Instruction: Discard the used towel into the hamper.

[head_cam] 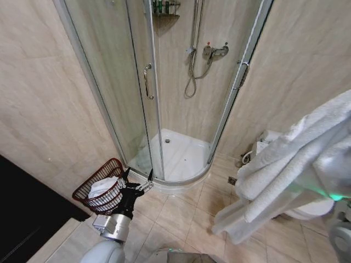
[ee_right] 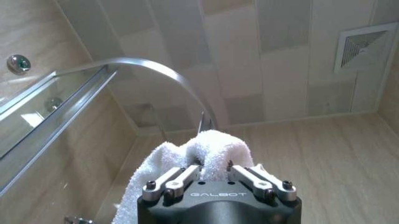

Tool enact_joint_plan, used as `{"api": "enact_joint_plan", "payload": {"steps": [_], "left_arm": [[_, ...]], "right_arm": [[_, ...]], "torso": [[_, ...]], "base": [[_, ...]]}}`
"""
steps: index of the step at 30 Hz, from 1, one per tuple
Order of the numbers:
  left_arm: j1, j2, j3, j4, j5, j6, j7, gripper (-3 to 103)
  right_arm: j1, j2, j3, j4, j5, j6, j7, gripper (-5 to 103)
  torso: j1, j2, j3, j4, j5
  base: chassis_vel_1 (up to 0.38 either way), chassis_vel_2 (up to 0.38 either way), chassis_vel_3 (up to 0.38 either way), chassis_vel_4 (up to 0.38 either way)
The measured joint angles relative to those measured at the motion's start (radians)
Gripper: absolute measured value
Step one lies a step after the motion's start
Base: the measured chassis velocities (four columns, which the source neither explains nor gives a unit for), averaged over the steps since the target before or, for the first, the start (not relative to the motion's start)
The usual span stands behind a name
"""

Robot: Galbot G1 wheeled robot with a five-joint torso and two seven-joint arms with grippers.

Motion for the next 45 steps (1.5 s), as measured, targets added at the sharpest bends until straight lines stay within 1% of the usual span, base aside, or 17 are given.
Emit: {"api": "enact_joint_plan", "payload": {"steps": [6,7,10,11,19,24,28,33,36,37,45], "left_arm": [[0.0,0.0,0.0,0.0,0.0,0.0,0.0,100],[0.0,0.0,0.0,0.0,0.0,0.0,0.0,100],[0.0,0.0,0.0,0.0,0.0,0.0,0.0,100],[0.0,0.0,0.0,0.0,0.0,0.0,0.0,100],[0.0,0.0,0.0,0.0,0.0,0.0,0.0,100],[0.0,0.0,0.0,0.0,0.0,0.0,0.0,100],[0.0,0.0,0.0,0.0,0.0,0.0,0.0,100],[0.0,0.0,0.0,0.0,0.0,0.0,0.0,100],[0.0,0.0,0.0,0.0,0.0,0.0,0.0,100],[0.0,0.0,0.0,0.0,0.0,0.0,0.0,100],[0.0,0.0,0.0,0.0,0.0,0.0,0.0,100]], "right_arm": [[0.0,0.005,-0.005,0.0,-0.007,-0.002,-0.001,10],[0.0,0.005,-0.005,0.0,-0.007,-0.002,-0.001,10],[0.0,0.006,-0.003,0.0,-0.007,-0.002,-0.001,10],[0.0,0.006,-0.003,0.0,-0.007,-0.002,-0.001,10],[-0.002,0.012,0.0,0.0,-0.007,-0.002,-0.001,10],[-0.001,0.012,-0.001,0.0,-0.007,-0.002,-0.001,10],[0.0,0.01,0.0,0.0,-0.006,-0.002,0.0,10],[-0.001,0.012,0.0,0.0,-0.005,-0.002,0.0,10],[0.0,0.011,-0.002,0.0,-0.005,-0.002,0.0,10],[0.0,0.011,-0.002,0.0,-0.005,-0.002,0.0,10],[-0.003,0.012,-0.001,0.0,-0.004,-0.001,0.0,10]], "torso": [[0.013,0.031,0.018,0.0001,0.0],[0.013,0.031,0.018,0.0001,0.0],[0.022,0.052,0.03,0.0,0.0],[0.022,0.052,0.03,0.0,0.0],[0.041,0.094,0.053,0.0,0.0],[0.05,0.113,0.063,0.0,0.0],[0.06,0.137,0.076,0.0001,0.0],[0.068,0.153,0.085,0.0001,0.0],[0.077,0.175,0.098,0.0001,0.0],[0.077,0.175,0.098,0.0001,0.0],[0.096,0.215,0.119,0.0001,0.0]], "base": [[0.0,0.0,0.0,0.0],[0.0,0.0,0.0,0.0],[0.0,0.0,0.0,0.0],[0.0,0.0,0.0,0.0],[0.0,0.0,0.0,0.0],[0.0,0.0,0.0,0.0],[0.0,0.0,0.0,0.0],[0.0,0.0,0.0,0.0],[0.0,0.0,0.0,0.0],[0.0,0.0,0.0,0.0],[0.0,0.0,0.0,0.0]]}}
